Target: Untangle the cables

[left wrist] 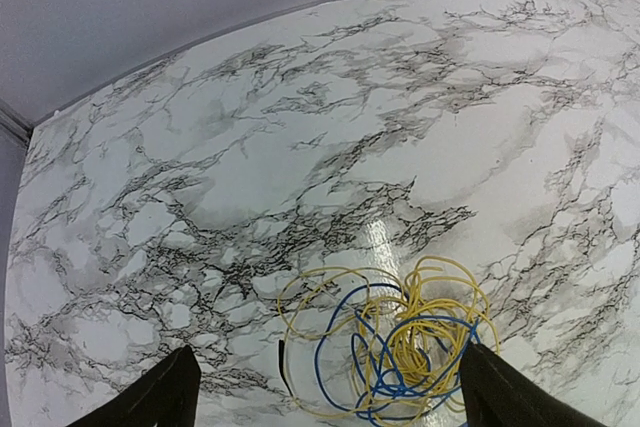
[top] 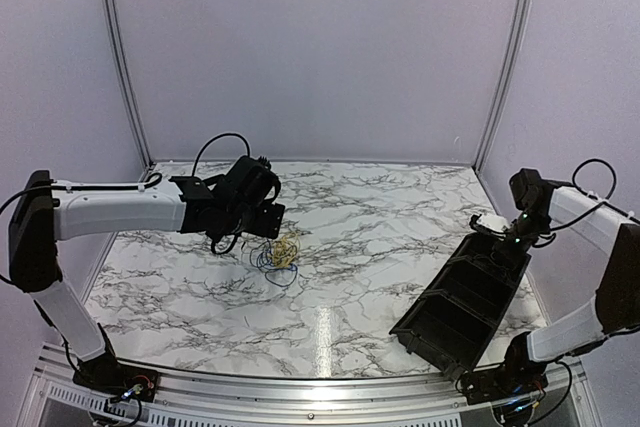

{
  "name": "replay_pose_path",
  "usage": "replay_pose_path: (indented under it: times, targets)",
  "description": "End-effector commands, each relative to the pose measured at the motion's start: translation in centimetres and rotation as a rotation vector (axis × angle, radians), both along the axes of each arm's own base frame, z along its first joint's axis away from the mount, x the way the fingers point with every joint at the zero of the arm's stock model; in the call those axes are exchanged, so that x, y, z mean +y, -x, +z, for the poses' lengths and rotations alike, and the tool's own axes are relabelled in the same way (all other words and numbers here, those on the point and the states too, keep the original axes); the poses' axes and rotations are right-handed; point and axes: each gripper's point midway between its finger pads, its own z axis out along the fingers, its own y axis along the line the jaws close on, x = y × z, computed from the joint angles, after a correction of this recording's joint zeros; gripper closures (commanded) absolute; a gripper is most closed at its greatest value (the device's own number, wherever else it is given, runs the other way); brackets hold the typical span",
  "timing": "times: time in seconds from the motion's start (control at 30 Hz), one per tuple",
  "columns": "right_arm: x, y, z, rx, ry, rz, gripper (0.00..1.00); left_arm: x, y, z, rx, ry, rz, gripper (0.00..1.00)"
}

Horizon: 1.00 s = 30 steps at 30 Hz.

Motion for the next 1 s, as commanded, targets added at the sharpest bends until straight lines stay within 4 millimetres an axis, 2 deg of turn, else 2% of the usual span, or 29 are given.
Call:
replay_pose_path:
  times: [0.0, 0.13, 0.33, 0.67, 0.8, 0.9, 0.97]
  targets:
    - [-1.2, -1.0, -1.4, -0.028, 0.051, 0.052, 1.00, 0.1, -0.1, -1.2, 0.010, 0.003, 0.005, 0.06]
    - [-2.5, -1.1, -2.5, -0.024, 0.122, 0.067, 1.00, -0.1, 0.0, -1.6, 0.014, 0.008, 0.002, 0.07]
    - [-3.3, -0.3, -3.9, 0.053, 0.156, 0.044, 1.00, -0.4, -0.2, -1.9, 0.017, 0.008, -0.007, 0.07]
    - [-3.0, 0.6, -5.0, 0.126, 0.123, 0.028, 0.98, -0.8, -0.2, -2.5, 0.027, 0.009, -0.020, 0.07]
    - [-2.8, 0.0, -4.2, 0.119, 0.109, 0.013, 0.91, -0.6, -0.2, -2.6, 0.024, 0.004, -0.019, 0.07]
    - [-2.2, -0.7, -2.4, 0.104, 0.071, 0.011, 0.87, -0.6, -0.2, -2.7, 0.022, 0.001, -0.017, 0.07]
    - [-1.9, -0.9, -1.0, 0.098, 0.047, 0.009, 0.80, -0.6, -0.2, -2.9, 0.024, -0.002, -0.018, 0.06]
